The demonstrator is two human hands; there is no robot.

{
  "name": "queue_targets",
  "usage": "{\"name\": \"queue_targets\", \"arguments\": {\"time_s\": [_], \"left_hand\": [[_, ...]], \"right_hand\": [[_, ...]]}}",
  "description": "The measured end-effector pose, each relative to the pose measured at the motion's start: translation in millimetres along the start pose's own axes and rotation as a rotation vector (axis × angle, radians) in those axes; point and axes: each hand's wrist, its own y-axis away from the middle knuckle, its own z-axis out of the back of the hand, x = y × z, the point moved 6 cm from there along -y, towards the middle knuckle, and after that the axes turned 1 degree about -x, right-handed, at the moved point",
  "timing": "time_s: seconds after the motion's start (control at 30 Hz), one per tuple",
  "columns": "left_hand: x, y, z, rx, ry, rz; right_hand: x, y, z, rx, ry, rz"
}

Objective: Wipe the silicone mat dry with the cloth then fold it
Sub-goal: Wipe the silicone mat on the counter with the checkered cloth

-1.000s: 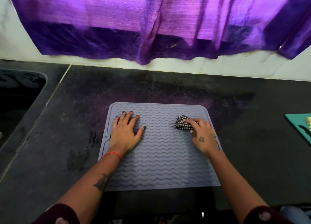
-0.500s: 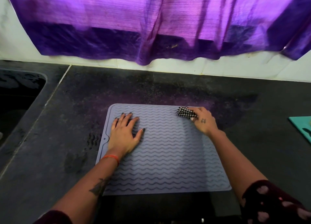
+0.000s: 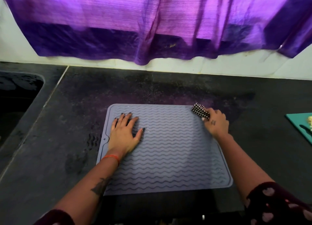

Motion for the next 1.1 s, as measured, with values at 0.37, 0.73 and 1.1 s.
{"name": "queue_targets", "arguments": {"time_s": [0.37, 0.73, 1.1], "left_hand": [[-1, 0, 1, 0.019, -0.007, 0.003], [-1, -1, 0, 0.04, -0.015, -0.013], [-1, 2, -1, 0.063, -0.021, -0.036]], "right_hand": [[3, 60, -1, -0.133, 0.034, 0.116], [-23, 105, 6, -0.125, 0.015, 0.155], [-36, 164, 9, -0.198, 0.007, 0.092]]}}
